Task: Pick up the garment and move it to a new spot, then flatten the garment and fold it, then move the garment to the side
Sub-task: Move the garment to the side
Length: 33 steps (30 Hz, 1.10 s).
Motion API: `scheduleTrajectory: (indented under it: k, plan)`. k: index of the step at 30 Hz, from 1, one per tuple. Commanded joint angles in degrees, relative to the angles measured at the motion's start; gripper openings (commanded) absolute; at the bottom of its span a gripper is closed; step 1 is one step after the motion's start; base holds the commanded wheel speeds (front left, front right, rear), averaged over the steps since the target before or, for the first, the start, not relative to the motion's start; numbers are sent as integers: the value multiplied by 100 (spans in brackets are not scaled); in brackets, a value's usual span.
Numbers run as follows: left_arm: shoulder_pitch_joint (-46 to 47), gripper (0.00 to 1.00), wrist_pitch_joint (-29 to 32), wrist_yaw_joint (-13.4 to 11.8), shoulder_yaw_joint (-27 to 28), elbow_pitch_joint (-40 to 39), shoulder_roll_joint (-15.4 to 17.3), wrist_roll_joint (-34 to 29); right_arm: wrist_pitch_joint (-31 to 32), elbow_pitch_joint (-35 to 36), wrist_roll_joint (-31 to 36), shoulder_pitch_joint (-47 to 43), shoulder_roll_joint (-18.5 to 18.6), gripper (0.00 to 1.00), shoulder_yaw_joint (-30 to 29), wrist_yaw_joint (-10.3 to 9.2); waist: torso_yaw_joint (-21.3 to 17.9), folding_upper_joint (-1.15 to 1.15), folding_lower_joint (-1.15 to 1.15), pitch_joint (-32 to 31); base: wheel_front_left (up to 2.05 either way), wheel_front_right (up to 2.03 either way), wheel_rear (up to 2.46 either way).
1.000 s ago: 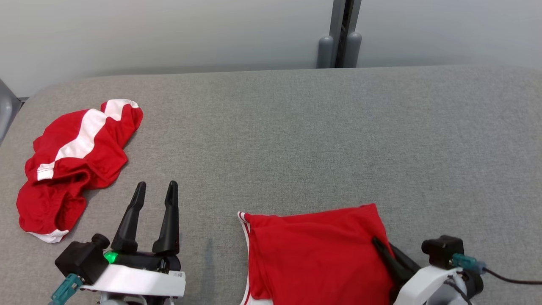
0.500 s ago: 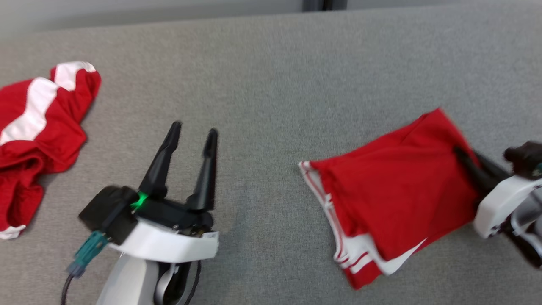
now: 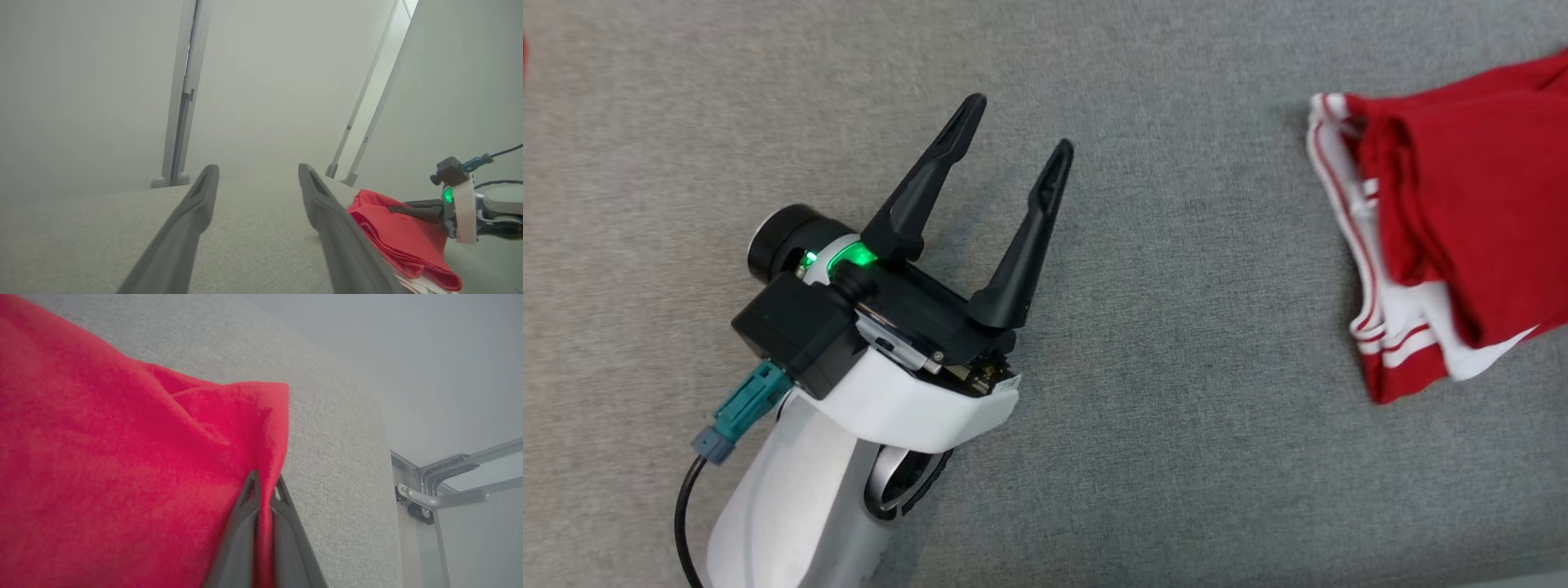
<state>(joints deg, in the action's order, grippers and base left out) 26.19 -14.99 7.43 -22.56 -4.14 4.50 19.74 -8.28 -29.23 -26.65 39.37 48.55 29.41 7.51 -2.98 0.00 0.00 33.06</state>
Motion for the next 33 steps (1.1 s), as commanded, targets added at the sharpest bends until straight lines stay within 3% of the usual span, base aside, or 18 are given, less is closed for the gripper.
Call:
scheduleTrajectory:
  k: [1, 11, 12, 19, 30, 31, 32, 33]
  plan:
    - [158, 100, -22, 7, -39, -46, 39, 37, -48, -76, 19, 148, 96, 0, -95, -4, -183, 0, 0, 321, 0, 0, 0]
    - [738, 100, -22, 7, -390, -164, 60, 155, -61, -438, 231, 500, 728, 0, -470, -4, -150, 0, 0, 775, 0, 0, 0]
    - [816, 100, -22, 8, -414, -204, 31, 202, -91, -603, 446, 579, 937, 0, -678, -4, -64, 0, 0, 882, 0, 0, 0]
    - [811, 100, -22, 8, -426, -235, -9, 228, -139, -1000, 866, 631, 989, 0, -1317, -4, 87, 0, 0, 1015, 0, 0, 0]
    - [820, 100, -22, 8, -388, -266, -40, 224, 210, -1400, 1594, 550, 756, 0, -2072, -4, 184, 0, 0, 1112, 0, 0, 0]
    - [826, 100, -22, 8, -391, -261, -41, 223, 214, -1424, 1658, 570, 731, 14, -2168, -5, 195, 0, 0, 1119, 0, 0, 0]
    - [819, 100, -23, 8, -390, -259, -41, 214, 162, -1432, 1736, 586, 690, 68, -2270, -4, 206, 0, 0, 1116, 0, 0, 0]
    - [770, 100, -22, 8, -351, -258, -53, 215, 161, -1451, 1782, 580, 636, 100, -2365, -4, 219, 0, 0, 1105, 0, 0, 0]
